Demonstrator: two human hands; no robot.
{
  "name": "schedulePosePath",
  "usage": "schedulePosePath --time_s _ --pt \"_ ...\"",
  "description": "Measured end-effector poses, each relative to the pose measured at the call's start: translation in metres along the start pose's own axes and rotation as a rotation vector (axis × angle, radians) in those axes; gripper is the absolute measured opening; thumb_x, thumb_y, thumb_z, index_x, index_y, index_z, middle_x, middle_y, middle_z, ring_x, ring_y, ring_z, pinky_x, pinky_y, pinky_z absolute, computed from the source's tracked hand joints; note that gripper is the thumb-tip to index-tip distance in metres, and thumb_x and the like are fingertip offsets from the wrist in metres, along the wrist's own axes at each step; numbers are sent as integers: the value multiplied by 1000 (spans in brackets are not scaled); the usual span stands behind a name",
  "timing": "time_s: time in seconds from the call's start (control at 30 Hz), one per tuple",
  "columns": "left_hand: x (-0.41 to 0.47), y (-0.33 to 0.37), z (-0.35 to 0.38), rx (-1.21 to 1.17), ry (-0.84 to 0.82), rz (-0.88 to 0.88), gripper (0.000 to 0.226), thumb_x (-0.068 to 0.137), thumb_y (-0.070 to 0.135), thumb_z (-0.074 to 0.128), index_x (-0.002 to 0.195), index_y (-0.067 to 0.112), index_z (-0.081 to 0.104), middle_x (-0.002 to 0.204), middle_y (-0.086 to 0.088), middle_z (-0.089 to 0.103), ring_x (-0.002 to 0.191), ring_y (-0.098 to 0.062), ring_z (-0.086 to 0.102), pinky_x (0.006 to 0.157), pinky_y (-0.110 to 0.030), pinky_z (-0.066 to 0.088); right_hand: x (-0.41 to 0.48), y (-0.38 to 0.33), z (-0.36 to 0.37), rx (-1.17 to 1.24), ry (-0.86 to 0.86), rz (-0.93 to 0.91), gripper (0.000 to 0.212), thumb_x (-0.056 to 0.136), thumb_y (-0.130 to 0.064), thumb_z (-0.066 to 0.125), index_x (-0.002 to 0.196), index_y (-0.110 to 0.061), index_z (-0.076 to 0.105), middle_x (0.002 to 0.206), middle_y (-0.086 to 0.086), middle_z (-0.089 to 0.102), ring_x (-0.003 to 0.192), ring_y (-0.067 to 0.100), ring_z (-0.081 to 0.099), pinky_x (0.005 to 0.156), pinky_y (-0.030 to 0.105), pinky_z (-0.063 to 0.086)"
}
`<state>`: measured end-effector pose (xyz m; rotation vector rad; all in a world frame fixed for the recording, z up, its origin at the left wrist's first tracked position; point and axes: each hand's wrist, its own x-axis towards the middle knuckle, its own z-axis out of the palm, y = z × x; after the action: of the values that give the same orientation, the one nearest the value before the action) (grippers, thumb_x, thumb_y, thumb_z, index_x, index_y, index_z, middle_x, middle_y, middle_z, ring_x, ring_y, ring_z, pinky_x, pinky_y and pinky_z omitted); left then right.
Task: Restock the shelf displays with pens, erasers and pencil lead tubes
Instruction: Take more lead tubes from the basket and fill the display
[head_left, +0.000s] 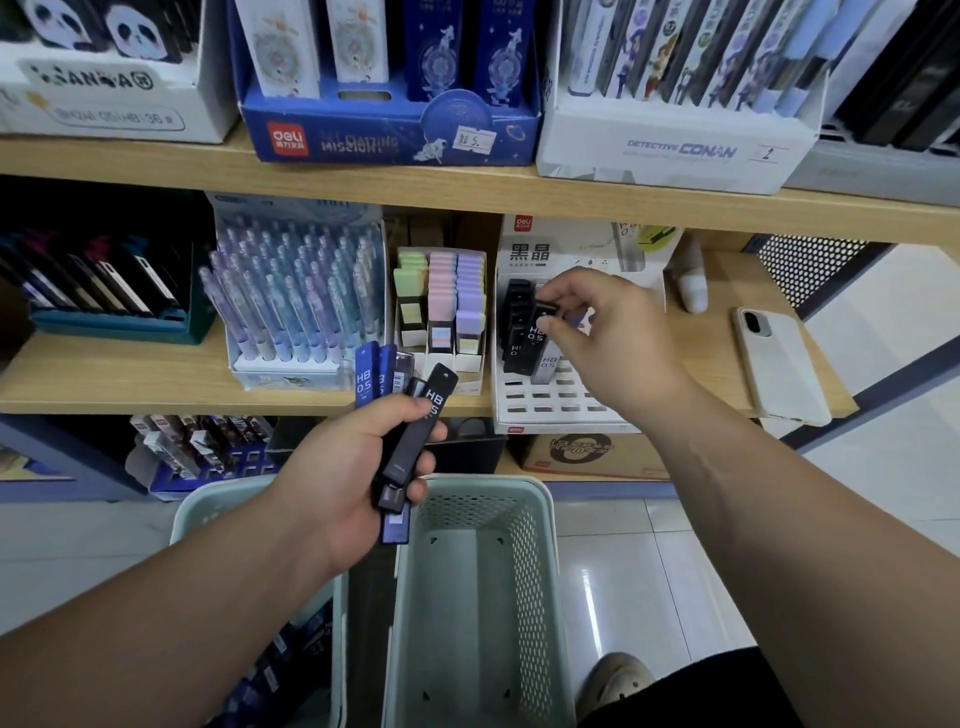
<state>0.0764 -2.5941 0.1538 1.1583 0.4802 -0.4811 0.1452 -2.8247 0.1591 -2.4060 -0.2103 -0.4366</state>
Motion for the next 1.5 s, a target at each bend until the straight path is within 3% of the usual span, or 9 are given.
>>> schedulePosePath --time_s 0.07,0.1,0.47,0.77,0.97,1.1,1.2,1.37,1.5 --pt "0 1 0 -3 -2 0 6 90 15 63 90 9 64 76 -9 68 52 -15 50 39 -24 38 -2 0 5 -61 -14 -23 20 85 -14 77 104 -21 73 82 -14 61 91 16 60 82 35 51" --pt "0 1 0 -5 -1 1 6 90 14 63 89 8 64 76 -9 68 52 -15 50 39 -24 38 -3 0 6 -83 -18 -31 20 85 -15 77 103 -22 73 80 -17 59 93 17 60 82 36 51" --pt "-3 4 -2 -10 1 8 7 89 13 66 89 6 67 79 -10 70 52 -15 52 40 -24 39 1 2 10 -65 -20 -49 15 84 -17 79 97 -21 75 76 -21 60 92 18 60 81 37 51" --pt "-6 5 -1 -6 9 12 7 90 13 65 89 6 67 78 -10 70 52 -14 52 40 -23 39 1 3 10 -127 -8 -129 14 82 -18 81 96 -19 77 79 -22 58 90 10 55 79 27 43" --pt "-6 5 -1 -5 7 7 7 89 13 65 90 7 67 79 -10 70 53 -15 53 41 -24 39 2 2 7 -78 -51 -53 13 83 -18 81 95 -21 78 76 -30 58 80 -1 58 73 4 39" --pt "-6 5 -1 -2 6 2 6 90 13 65 89 7 67 79 -10 69 53 -15 52 41 -24 39 2 2 6 -69 -62 -36 12 82 -18 82 94 -22 78 77 -27 60 77 -3 58 74 10 43" --pt "-5 5 0 -3 9 -4 6 89 13 66 88 7 67 79 -10 69 52 -15 53 40 -24 39 2 3 5 -53 -71 -22 13 83 -18 82 95 -22 79 76 -26 61 76 -10 57 73 6 41" --pt "-5 4 -1 -3 5 -8 7 89 13 66 90 7 67 81 -10 70 53 -15 53 41 -24 39 0 5 12 -125 -51 -79 16 79 -17 85 94 -19 81 90 -2 74 97 22 63 86 35 50" --pt "-8 5 0 -13 -18 -2 11 88 14 68 96 7 68 84 -11 72 54 -15 56 44 -24 41 -2 9 18 -211 -1 -106 20 71 -18 90 89 -20 81 90 1 73 96 30 60 83 38 49"
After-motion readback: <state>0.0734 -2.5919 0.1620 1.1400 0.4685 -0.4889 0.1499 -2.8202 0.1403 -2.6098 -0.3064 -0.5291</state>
